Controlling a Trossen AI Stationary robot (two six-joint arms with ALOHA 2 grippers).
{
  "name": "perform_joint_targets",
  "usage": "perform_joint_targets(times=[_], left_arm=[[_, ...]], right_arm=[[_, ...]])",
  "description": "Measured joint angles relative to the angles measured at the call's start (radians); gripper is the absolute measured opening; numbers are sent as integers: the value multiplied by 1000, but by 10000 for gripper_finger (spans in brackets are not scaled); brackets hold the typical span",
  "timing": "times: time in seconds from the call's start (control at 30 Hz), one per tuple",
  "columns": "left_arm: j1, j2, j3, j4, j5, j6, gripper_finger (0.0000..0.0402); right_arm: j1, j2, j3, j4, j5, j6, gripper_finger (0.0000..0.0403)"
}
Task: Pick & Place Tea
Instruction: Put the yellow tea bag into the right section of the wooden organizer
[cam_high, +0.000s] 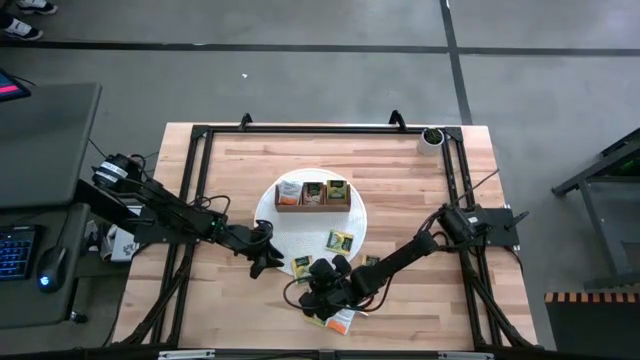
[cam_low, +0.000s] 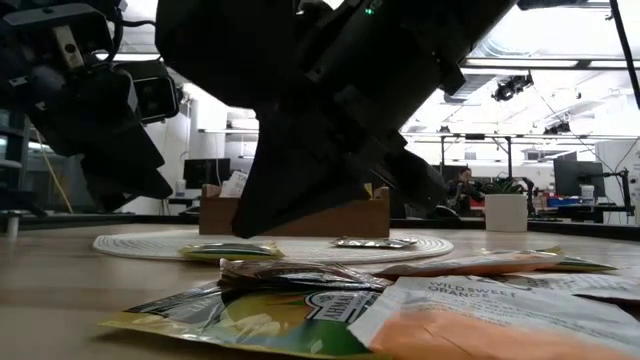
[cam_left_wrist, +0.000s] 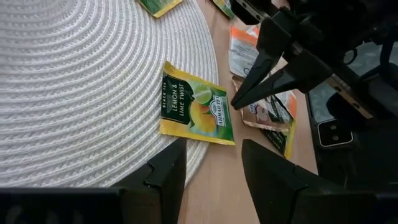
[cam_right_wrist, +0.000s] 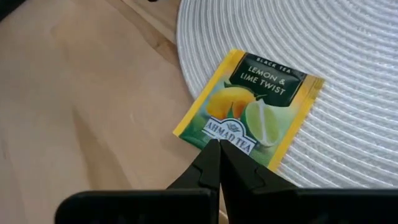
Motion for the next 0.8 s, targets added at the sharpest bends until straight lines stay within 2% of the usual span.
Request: perform_joint_targets(times=[0.67,0.8], left_arm=[[0,0,0,0,-7,0,154],[0,0,0,0,-7,0,154]], right_arm=[[-17,0,-1,-3,-31,-2,0],[-17,0,-32,13,-30,38,0]])
